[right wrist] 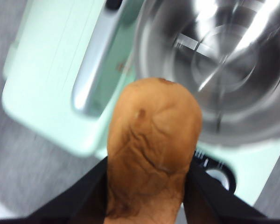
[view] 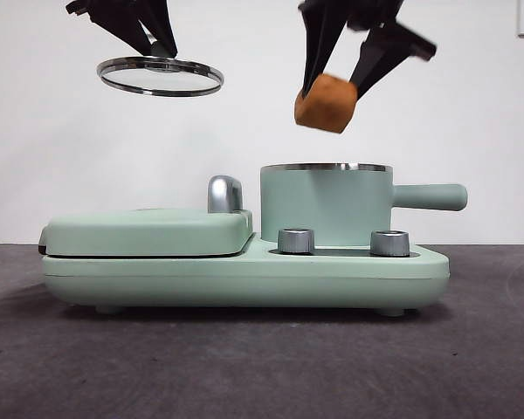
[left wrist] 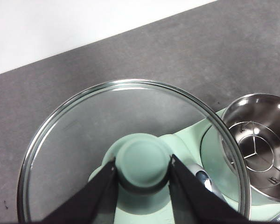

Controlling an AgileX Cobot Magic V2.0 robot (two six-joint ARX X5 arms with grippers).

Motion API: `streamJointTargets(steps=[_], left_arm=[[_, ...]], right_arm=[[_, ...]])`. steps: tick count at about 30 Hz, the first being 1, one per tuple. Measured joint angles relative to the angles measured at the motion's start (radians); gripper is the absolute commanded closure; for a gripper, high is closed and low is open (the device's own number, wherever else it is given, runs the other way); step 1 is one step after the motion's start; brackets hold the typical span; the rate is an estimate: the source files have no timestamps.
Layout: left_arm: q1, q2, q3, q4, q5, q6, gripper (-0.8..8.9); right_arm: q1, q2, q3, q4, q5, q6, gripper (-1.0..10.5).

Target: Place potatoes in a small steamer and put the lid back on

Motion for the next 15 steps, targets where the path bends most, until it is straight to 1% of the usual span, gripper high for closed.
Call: streamJointTargets(steps=[5,8,12,15], left_arm=[[-0.005,0.000,0.000,0.000,0.000,0.000,7.96],[-0.005,0.000,0.000,0.001,0.001,0.000,7.96],[-0.005,0.000,0.000,0.001,0.000,0.000,7.96],[-0.005,0.000,0.000,0.003,0.001,0.000,7.96]], right_arm=[[-0.047,0.138,0.149,-0.003,0.000,-0.016,8.6],[-0.065,0.205,0.207,-0.002,0.000,-0.029,8.6],[-0.073,0.270,0.224,-0.005,0.001,-0.035,8.3],[-0.073,0.300,0.224,-0.011,0.010,-0.048,8.3]])
